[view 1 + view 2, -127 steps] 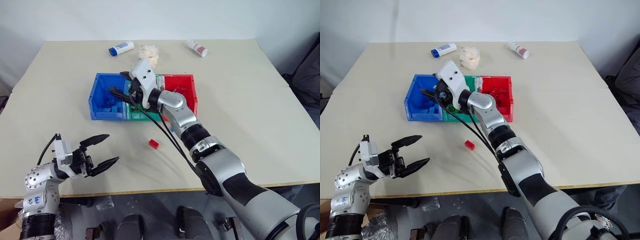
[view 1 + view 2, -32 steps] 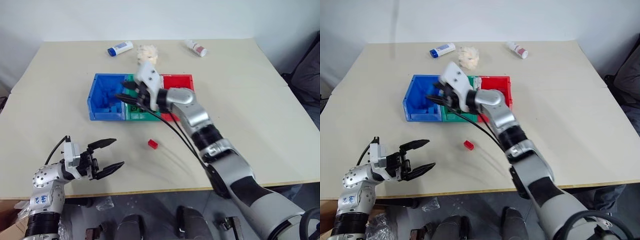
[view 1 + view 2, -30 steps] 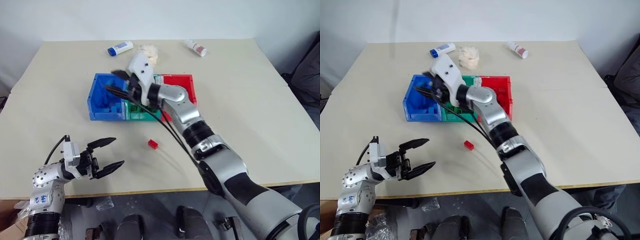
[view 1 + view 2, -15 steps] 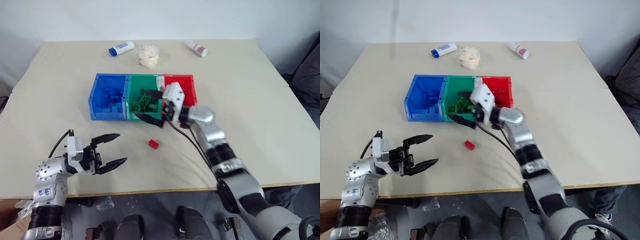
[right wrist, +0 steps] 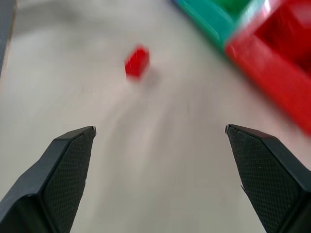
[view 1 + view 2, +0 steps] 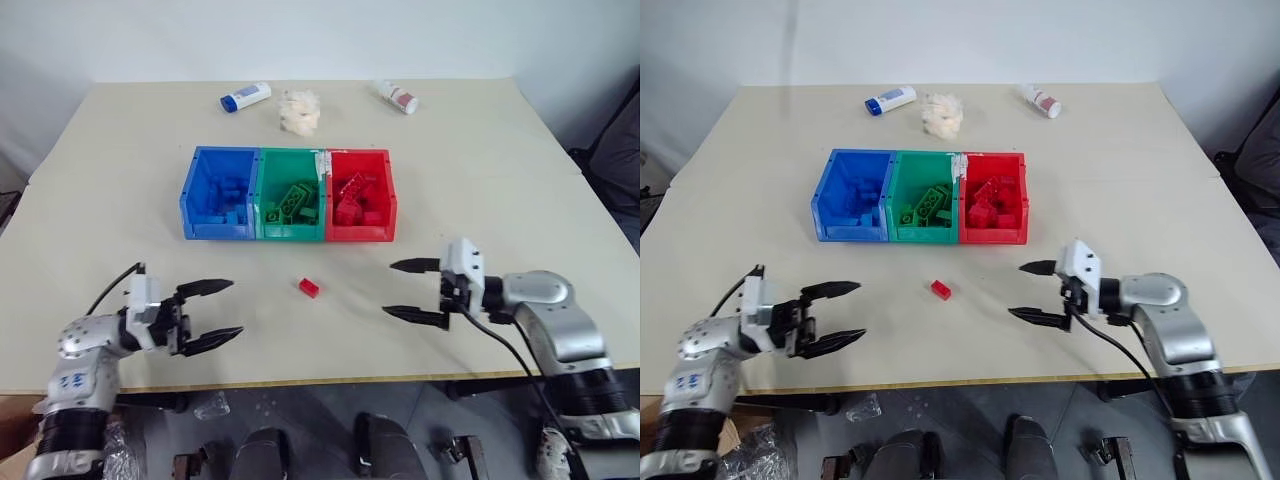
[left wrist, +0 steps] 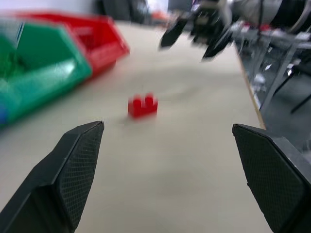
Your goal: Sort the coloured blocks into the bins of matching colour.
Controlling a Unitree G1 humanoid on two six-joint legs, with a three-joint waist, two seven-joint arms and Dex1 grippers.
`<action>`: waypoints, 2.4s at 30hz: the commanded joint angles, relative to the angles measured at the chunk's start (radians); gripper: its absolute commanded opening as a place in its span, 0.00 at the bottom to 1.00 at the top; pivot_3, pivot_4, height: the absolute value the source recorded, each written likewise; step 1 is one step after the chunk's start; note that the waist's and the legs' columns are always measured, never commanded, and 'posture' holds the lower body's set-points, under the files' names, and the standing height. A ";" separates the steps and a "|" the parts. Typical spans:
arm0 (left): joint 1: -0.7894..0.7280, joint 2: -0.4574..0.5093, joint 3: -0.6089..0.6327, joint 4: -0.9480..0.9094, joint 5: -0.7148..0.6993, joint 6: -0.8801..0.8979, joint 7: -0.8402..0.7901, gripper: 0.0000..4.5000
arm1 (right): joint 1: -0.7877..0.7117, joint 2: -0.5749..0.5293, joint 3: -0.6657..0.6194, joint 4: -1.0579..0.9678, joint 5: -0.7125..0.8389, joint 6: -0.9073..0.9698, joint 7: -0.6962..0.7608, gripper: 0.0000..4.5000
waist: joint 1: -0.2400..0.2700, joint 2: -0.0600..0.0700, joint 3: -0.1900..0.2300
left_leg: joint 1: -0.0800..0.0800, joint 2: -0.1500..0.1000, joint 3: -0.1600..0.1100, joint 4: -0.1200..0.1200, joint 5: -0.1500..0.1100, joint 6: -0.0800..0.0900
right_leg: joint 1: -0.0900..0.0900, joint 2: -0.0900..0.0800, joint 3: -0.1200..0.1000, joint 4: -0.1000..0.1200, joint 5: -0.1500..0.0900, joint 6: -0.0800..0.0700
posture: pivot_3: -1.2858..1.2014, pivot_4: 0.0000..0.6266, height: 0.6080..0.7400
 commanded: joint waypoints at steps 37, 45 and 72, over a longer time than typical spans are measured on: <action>-0.392 -0.321 -0.410 0.249 0.416 -0.134 0.333 0.74 | 0.005 0.022 -0.034 -0.086 0.044 0.001 -0.133 1.00 | 0.044 0.001 0.000 | -0.001 -0.001 -0.001 0.011 -0.002 0.002 | 0.003 0.000 0.000 0.002 0.001 0.001 | 0.52 0.24 1.00; -0.423 -0.337 -0.396 0.251 0.400 -0.144 0.333 0.32 | 0.055 0.017 -0.070 -0.115 0.069 0.002 -0.166 1.00 | 0.055 0.000 0.000 | -0.002 -0.001 -0.001 0.014 -0.003 0.004 | 0.003 0.000 0.000 0.002 0.001 0.002 | 0.52 0.24 1.00; -1.000 -0.466 -0.238 0.794 0.390 -0.266 0.396 1.00 | 0.160 0.120 -0.192 -0.255 0.130 0.015 -0.409 1.00 | 0.044 -0.001 0.001 | -0.005 -0.002 0.000 0.013 -0.005 0.006 | 0.003 0.001 0.000 -0.005 0.003 0.005 | 0.52 0.24 1.00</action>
